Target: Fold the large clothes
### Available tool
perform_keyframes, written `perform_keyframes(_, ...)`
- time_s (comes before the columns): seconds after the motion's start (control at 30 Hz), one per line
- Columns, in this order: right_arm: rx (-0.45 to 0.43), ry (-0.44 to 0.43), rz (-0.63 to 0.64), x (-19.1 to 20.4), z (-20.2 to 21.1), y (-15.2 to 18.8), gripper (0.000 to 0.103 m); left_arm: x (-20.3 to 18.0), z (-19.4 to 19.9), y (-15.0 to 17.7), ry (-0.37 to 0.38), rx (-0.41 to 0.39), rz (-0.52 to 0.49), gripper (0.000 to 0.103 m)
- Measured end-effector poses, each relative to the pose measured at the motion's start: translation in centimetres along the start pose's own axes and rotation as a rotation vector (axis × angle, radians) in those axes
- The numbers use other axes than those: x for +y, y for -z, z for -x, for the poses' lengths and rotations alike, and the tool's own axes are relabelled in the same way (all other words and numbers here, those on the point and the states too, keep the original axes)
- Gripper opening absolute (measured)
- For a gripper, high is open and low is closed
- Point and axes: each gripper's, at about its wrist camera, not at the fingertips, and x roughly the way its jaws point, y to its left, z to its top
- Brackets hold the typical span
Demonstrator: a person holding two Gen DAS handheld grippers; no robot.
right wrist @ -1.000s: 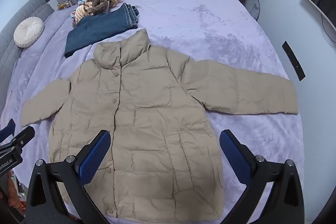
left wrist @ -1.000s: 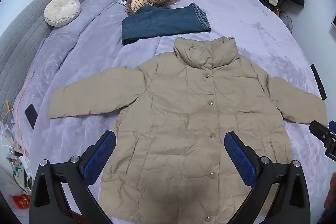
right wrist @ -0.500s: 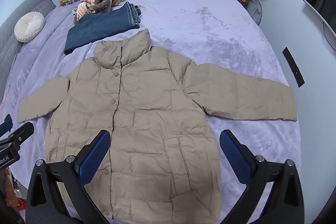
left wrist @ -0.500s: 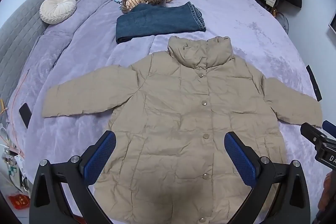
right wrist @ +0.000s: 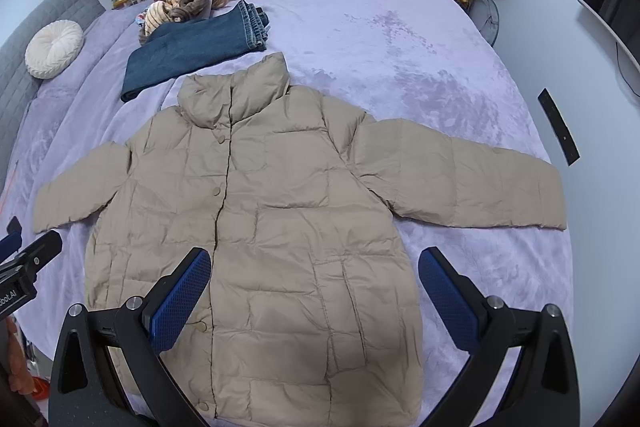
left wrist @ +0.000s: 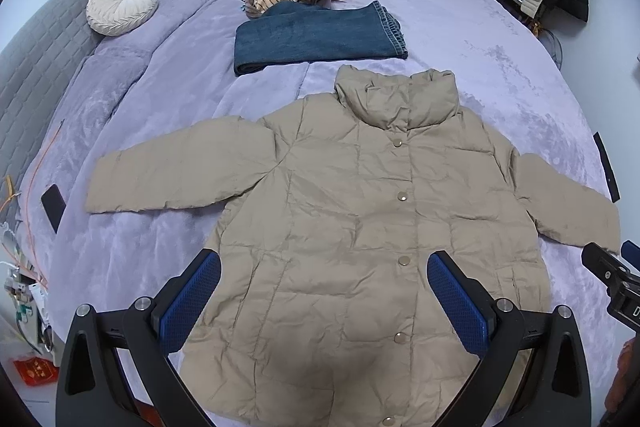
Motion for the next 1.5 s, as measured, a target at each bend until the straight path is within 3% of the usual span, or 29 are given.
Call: perform_keyframes(1.5,-0.01,-0.001,0.007,0.16,0.39,0.48,0.103,-0.26,0.56,0.63,-0.001,-0.004,-0.003,0.103)
